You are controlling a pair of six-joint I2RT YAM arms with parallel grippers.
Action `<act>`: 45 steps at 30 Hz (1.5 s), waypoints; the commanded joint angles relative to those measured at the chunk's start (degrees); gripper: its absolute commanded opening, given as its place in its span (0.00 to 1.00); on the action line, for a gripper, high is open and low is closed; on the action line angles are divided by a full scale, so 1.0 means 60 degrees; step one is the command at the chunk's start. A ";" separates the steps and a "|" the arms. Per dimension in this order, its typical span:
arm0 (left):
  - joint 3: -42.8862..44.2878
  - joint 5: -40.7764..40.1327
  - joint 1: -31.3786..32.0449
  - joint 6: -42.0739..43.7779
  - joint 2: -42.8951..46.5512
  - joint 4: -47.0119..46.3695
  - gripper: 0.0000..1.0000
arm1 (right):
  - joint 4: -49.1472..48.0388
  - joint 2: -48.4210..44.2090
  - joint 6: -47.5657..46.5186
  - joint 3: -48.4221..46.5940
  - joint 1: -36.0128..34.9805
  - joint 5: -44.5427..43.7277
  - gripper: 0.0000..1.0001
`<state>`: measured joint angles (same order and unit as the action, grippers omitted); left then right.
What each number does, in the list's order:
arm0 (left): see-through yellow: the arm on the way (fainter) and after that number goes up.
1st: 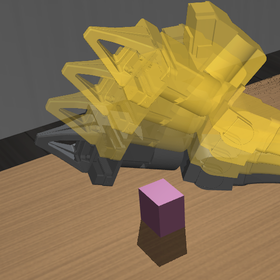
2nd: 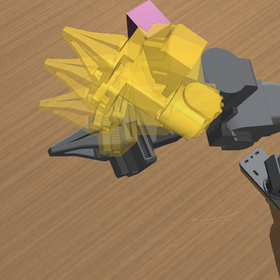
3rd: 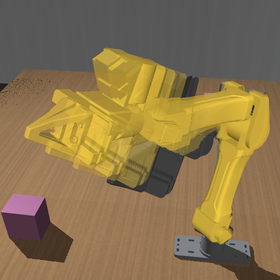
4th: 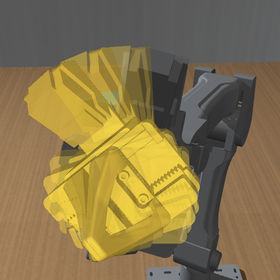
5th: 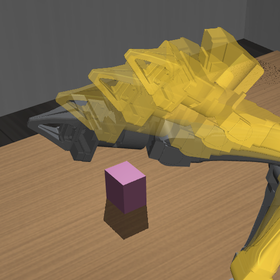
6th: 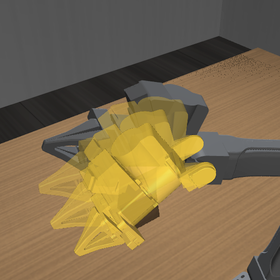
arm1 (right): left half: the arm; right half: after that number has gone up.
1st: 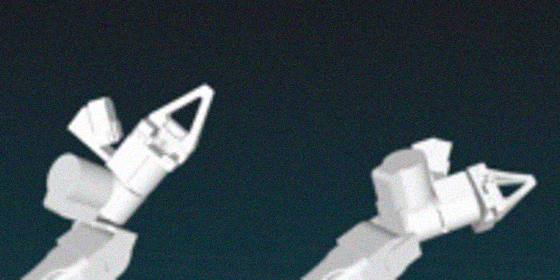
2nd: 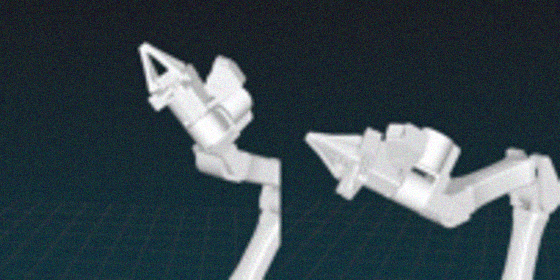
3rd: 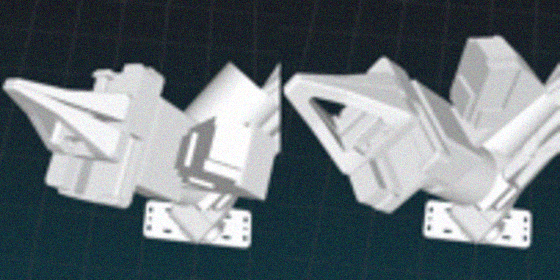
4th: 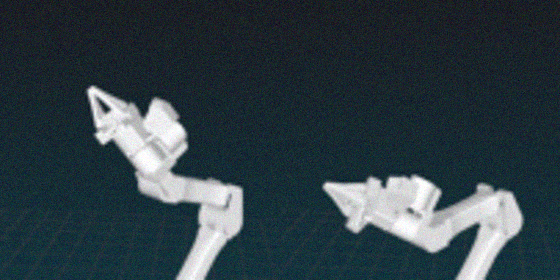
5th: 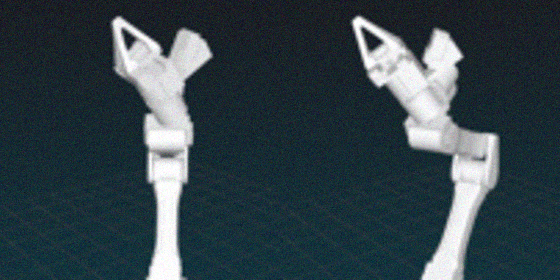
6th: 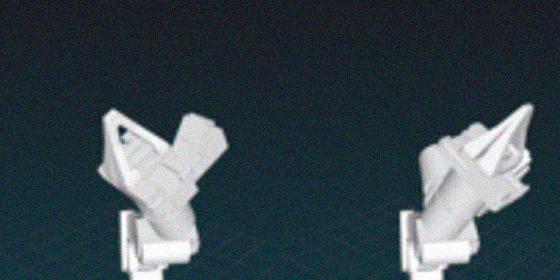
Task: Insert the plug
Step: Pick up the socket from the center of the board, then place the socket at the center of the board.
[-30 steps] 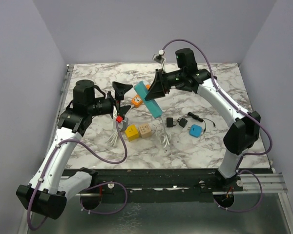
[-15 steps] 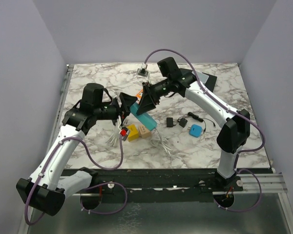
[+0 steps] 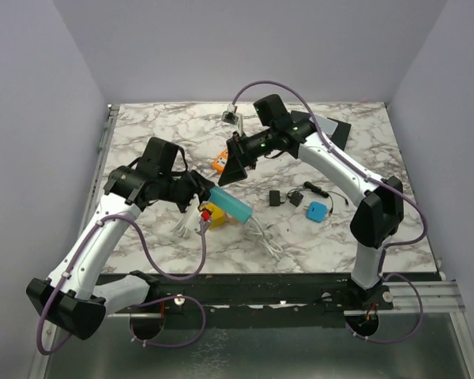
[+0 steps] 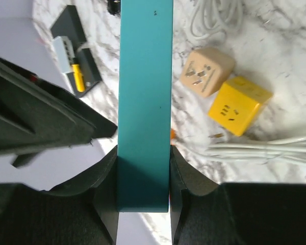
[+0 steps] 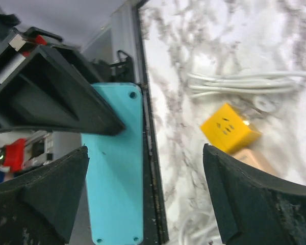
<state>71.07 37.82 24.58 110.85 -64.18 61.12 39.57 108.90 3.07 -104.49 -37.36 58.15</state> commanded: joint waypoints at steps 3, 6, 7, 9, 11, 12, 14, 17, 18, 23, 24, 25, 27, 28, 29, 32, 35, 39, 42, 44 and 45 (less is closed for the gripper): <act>0.0597 0.0701 0.0035 -0.5090 -0.0527 0.0620 0.00 | -0.1490 -0.2480 0.1122 0.2151 0.1193 -0.2507 1.00; 0.0718 0.0916 0.0036 -0.7700 -0.0802 0.0017 0.00 | -0.2437 -0.4113 0.1611 0.3898 0.1434 -0.4215 1.00; 0.0787 0.0899 0.0035 -0.8492 -0.0901 -0.0216 0.00 | -0.2714 -0.4668 0.1687 0.4510 0.1441 -0.4721 1.00; 0.0891 0.0900 0.0038 -0.9628 -0.1047 -0.0370 0.00 | -0.3149 -0.5722 0.1728 0.5614 0.1441 -0.5580 1.00; 0.0822 0.0893 -0.0078 -1.0557 -0.1059 -0.0645 0.00 | -0.3171 -0.6627 0.1689 0.6486 0.1441 -0.6518 1.00; 0.0738 0.0986 -0.0194 -1.0937 -0.1026 -0.0799 0.00 | -0.3155 -0.7044 0.1717 0.6866 0.1438 -0.6931 1.00; 0.0604 0.1173 -0.0502 -1.1887 -0.0941 -0.1205 0.00 | -0.2966 -0.7640 0.1833 0.7473 0.1450 -0.7433 1.00; 0.0650 0.1442 -0.1038 -1.3199 -0.0983 -0.1888 0.00 | -0.2477 -0.8123 0.2207 0.8003 0.1430 -0.8029 1.00; 0.0705 0.1575 -0.1218 -1.3538 -0.1052 -0.2003 0.00 | -0.2351 -0.8199 0.2404 0.8141 0.1436 -0.8305 1.00; 0.0548 0.2271 -0.1480 -1.4105 -0.1038 -0.2017 0.00 | -0.2072 -0.8358 0.3435 0.8856 0.1262 -0.8899 1.00; 0.0409 0.2350 -0.1488 -1.4058 -0.0919 -0.2072 0.00 | -0.2249 -0.8377 0.3623 0.9088 0.1110 -0.8794 1.00; 0.0298 0.2375 -0.1480 -1.4064 -0.0800 -0.2145 0.00 | -0.2496 -0.8372 0.3897 0.9355 0.0940 -0.8659 1.00; 0.0141 0.2380 -0.1489 -1.4086 -0.0632 -0.2206 0.00 | -0.3160 -0.8220 0.4280 0.9863 0.0398 -0.8597 1.00; 0.0089 0.2391 -0.1489 -1.4101 -0.0590 -0.2204 0.00 | -0.3454 -0.8023 0.4399 1.0053 0.0053 -0.8713 1.00; 0.0049 0.2393 -0.1485 -1.4116 -0.0552 -0.2204 0.00 | -0.3681 -0.7764 0.4489 1.0163 -0.0232 -0.8892 1.00; -0.0008 0.2355 -0.1488 -1.4124 -0.0456 -0.2206 0.00 | -0.3925 -0.6833 0.4644 1.0033 -0.0794 -0.9536 1.00; -0.0016 0.2380 -0.1489 -1.4149 -0.0386 -0.2204 0.00 | -0.4211 -0.6047 0.4720 0.9951 -0.0985 -1.0367 1.00; -0.0078 0.2430 -0.1475 -1.4236 -0.0167 -0.2210 0.00 | -0.3831 -0.4893 0.4741 0.9492 -0.1339 -1.1712 0.95; -0.0171 0.2585 -0.1463 -1.4280 0.0014 -0.2204 0.00 | -0.3501 -0.4261 0.4800 0.9139 -0.1712 -1.2620 0.80; -0.0243 0.2748 -0.1423 -1.4348 0.0081 -0.2211 0.00 | -0.3157 -0.4184 0.4995 0.8945 -0.1857 -1.3166 0.58; -0.0287 0.2804 -0.1398 -1.4364 0.0090 -0.2197 0.00 | -0.2998 -0.4301 0.5076 0.8927 -0.1889 -1.3449 0.44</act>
<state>70.24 49.50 15.66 25.89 -65.84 50.00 18.17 83.33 31.14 -48.10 -47.09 -11.62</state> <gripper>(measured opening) 0.363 0.636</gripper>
